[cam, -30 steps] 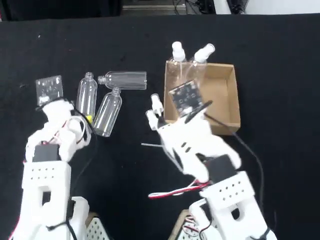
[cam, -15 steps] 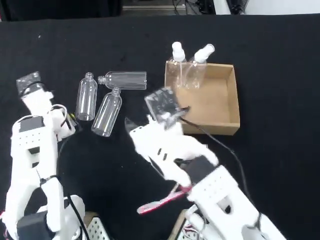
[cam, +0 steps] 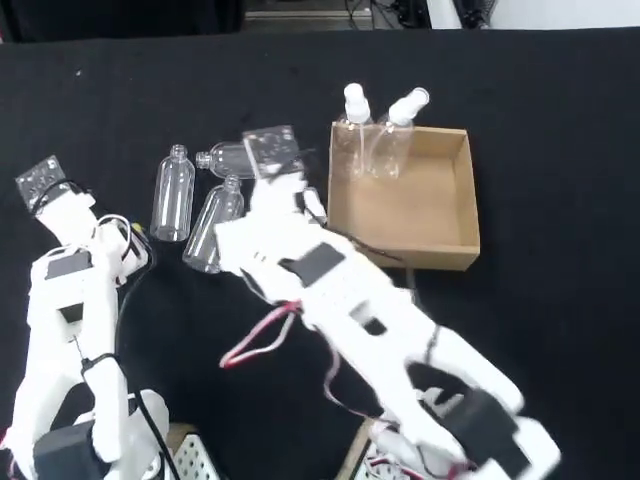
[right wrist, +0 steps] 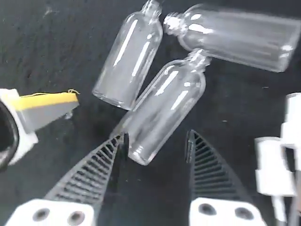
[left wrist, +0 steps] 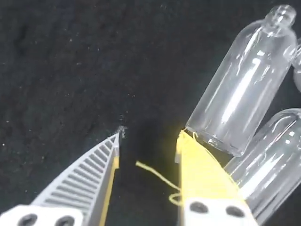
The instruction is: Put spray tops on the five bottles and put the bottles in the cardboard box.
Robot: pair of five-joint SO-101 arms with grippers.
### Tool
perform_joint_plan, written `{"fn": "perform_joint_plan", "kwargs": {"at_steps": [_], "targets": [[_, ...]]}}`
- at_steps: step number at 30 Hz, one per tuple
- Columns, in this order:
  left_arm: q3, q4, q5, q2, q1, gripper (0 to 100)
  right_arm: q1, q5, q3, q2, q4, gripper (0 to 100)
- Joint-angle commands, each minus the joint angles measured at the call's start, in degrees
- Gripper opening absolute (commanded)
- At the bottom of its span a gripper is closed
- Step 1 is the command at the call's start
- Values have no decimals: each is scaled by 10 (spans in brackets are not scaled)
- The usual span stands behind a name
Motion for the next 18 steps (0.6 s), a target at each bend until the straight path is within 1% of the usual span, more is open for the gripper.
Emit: {"fn": "perform_joint_plan", "kwargs": {"at_steps": [1,4,7,8,10,11,15,16,18], "targets": [[-4,-12,7,-6,-10,188,-25,-11,-89,57,-14,178],[-4,-12,14,-6,-38,188,-23,-11,-139,113,-12,178],[-5,-13,69,-6,-80,188,-22,-11,-179,161,-11,178],[-5,-15,84,-6,-90,188,-22,-16,-191,175,-11,178],[-5,-16,99,-6,-100,188,-22,-51,-212,198,-11,186],[-5,-16,100,-6,-100,188,-21,-69,-220,206,-11,207],[-5,-16,100,-6,-100,188,-16,-127,-236,231,-11,345],[-5,-16,100,-6,-100,188,-16,-135,-239,236,-12,368],[-5,-16,100,-6,-100,188,-14,-144,-242,246,-15,378]]}}
